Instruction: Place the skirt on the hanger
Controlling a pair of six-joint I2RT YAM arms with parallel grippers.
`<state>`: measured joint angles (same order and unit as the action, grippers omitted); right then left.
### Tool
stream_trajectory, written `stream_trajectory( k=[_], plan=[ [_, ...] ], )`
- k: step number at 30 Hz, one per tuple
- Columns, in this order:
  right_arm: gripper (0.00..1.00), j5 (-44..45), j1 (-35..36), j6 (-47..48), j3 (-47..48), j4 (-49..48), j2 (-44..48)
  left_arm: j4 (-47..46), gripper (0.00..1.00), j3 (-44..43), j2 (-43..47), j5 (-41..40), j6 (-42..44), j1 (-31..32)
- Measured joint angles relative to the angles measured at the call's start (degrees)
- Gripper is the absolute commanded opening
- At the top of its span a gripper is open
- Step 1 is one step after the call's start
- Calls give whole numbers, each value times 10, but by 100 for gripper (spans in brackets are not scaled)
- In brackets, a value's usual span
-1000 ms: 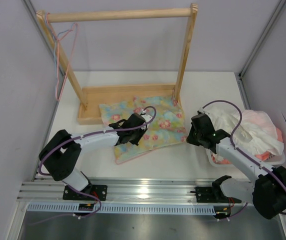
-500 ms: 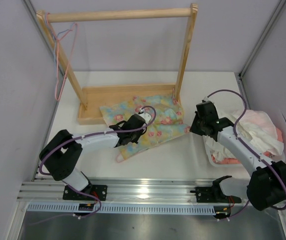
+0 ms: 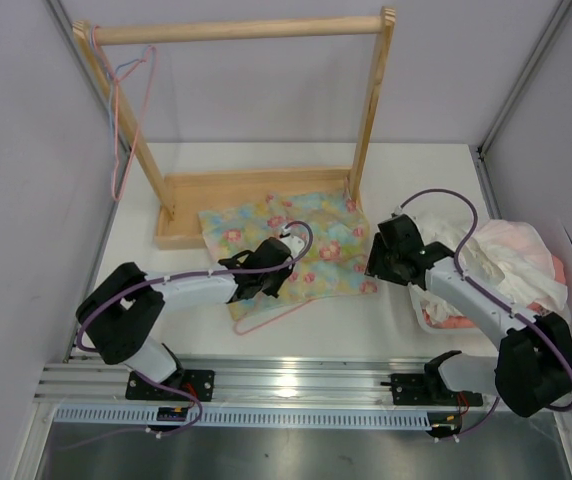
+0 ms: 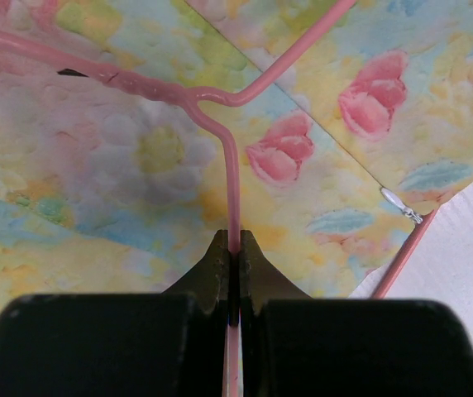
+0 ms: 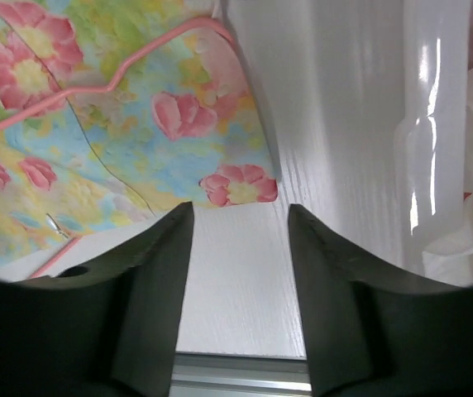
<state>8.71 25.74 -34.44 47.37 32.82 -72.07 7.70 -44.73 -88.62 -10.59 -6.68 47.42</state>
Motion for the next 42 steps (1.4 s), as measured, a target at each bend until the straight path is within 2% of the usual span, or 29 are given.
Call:
stream_trajectory(
  k=[2, 3, 4, 7, 12, 19, 23, 34, 37, 40, 41, 42],
  plan=[
    [57, 10, 16, -1, 0, 2, 8, 0, 0, 0, 0, -8, 0, 3],
    [49, 12, 25, -1, 0, 2, 15, 0, 0, 0, 0, -12, -2, 3],
    [46, 12, 35, -1, 0, 2, 23, 0, 0, 0, 0, -14, -3, 3],
    [45, 9, 73, -5, 0, -10, 42, 0, 0, 0, -3, -24, -4, 3],
    [46, 6, 162, -3, 17, -49, 5, 1, 0, 0, -10, -33, -4, 3],
    [50, 10, 236, -3, 38, -122, -130, 4, 0, -4, -20, -38, -4, 3],
    [57, 15, 265, 0, 46, -162, -184, 5, 0, -5, -21, -38, -4, 3],
    [61, 80, 294, -11, 73, -198, -256, 35, 0, -12, -29, -37, -14, -10],
    [55, 101, 297, -18, 80, -212, -275, 42, 0, -14, -29, -35, -14, -14],
    [38, 112, 297, -19, 84, -223, -285, 45, 0, -16, -29, -25, -13, -19],
    [26, 116, 298, -20, 85, -227, -288, 45, 0, -16, -29, -22, -12, -20],
    [22, 118, 298, -21, 86, -233, -290, 45, 0, -16, -29, -21, -12, -21]
  ],
)
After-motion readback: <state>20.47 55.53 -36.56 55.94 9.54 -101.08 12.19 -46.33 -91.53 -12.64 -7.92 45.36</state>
